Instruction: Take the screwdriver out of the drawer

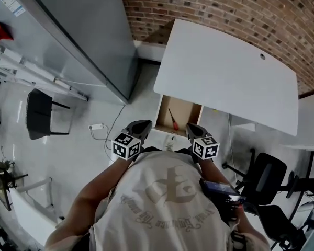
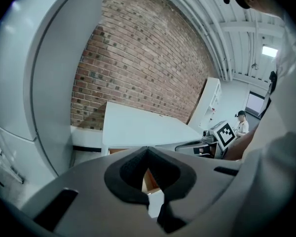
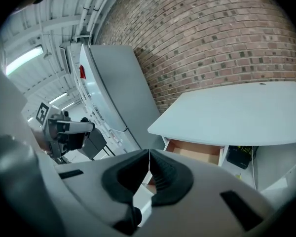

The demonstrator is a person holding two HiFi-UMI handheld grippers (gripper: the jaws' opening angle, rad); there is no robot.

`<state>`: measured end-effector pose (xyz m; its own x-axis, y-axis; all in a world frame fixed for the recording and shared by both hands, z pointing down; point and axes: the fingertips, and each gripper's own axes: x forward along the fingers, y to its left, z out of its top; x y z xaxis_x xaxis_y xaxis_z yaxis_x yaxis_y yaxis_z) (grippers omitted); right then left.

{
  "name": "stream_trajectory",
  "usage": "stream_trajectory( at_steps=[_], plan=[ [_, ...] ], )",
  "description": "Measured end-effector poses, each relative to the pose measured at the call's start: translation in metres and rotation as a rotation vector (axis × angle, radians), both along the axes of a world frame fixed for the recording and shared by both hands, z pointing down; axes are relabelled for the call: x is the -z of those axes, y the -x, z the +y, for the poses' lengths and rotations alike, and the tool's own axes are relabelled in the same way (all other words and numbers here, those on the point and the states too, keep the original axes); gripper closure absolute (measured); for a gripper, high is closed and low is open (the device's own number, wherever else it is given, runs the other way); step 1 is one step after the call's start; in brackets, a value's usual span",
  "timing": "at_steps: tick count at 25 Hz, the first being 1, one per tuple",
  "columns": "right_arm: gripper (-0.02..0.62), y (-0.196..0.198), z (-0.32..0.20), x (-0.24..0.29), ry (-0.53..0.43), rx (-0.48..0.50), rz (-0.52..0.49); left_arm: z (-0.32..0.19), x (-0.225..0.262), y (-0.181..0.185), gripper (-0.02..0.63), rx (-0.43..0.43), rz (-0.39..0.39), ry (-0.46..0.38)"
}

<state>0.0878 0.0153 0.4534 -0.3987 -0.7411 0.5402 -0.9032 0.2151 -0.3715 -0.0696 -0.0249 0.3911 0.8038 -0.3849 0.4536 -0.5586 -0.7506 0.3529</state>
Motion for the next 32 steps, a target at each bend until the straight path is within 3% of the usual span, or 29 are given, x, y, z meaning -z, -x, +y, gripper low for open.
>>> stream_trajectory(
  at_steps=[8, 26, 27, 29, 32],
  plan=[
    [0.571, 0.004, -0.03, -0.015, 0.038, 0.1, 0.008, -0.019, -0.006, 0.0, 0.584, 0.056, -0.021, 0.024],
    [0.568, 0.014, -0.05, -0.103, 0.237, 0.314, 0.093, -0.018, -0.038, -0.019, 0.584, 0.136, -0.051, 0.137],
    [0.557, 0.016, -0.051, -0.107, 0.251, 0.323, 0.098, -0.017, -0.04, -0.017, 0.584, 0.14, -0.051, 0.146],
    [0.459, 0.023, -0.053, -0.115, 0.279, 0.35, 0.108, -0.016, -0.044, -0.01, 0.584, 0.149, -0.052, 0.157],
    [0.46, 0.034, -0.06, -0.125, 0.289, 0.392, 0.121, -0.019, -0.046, -0.001, 0.584, 0.169, -0.077, 0.146]
  ],
)
